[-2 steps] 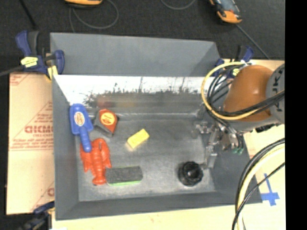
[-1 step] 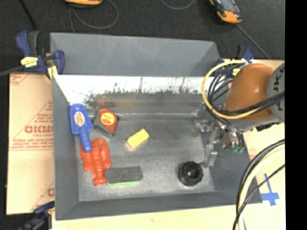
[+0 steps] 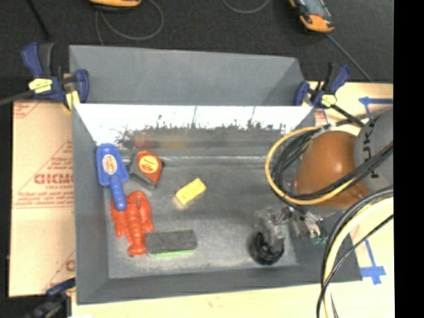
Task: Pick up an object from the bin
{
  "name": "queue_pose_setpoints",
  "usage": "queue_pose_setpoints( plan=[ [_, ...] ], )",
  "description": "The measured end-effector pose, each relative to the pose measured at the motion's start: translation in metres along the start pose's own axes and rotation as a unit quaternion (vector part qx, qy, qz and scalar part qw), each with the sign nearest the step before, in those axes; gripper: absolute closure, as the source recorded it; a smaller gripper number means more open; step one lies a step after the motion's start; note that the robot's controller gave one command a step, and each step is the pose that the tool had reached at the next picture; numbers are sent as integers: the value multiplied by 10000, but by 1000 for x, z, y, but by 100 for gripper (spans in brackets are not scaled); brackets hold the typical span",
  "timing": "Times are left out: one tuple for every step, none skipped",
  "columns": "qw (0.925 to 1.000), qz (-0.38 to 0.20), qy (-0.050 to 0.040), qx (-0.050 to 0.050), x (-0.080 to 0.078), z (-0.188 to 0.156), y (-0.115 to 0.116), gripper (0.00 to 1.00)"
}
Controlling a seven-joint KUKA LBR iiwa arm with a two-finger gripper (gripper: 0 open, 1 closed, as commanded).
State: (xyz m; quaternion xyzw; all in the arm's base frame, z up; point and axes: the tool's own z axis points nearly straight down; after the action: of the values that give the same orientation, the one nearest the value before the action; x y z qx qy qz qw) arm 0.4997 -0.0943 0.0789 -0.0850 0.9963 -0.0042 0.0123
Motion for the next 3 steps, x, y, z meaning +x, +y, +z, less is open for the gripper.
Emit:
queue_pose_setpoints(
  plan=[
    [10000,-20,56,-28,4,6,3,0],
    [10000,-39,57,-24,4,5,3,100],
    [10000,-42,56,-24,4,5,3,100]
  ],
)
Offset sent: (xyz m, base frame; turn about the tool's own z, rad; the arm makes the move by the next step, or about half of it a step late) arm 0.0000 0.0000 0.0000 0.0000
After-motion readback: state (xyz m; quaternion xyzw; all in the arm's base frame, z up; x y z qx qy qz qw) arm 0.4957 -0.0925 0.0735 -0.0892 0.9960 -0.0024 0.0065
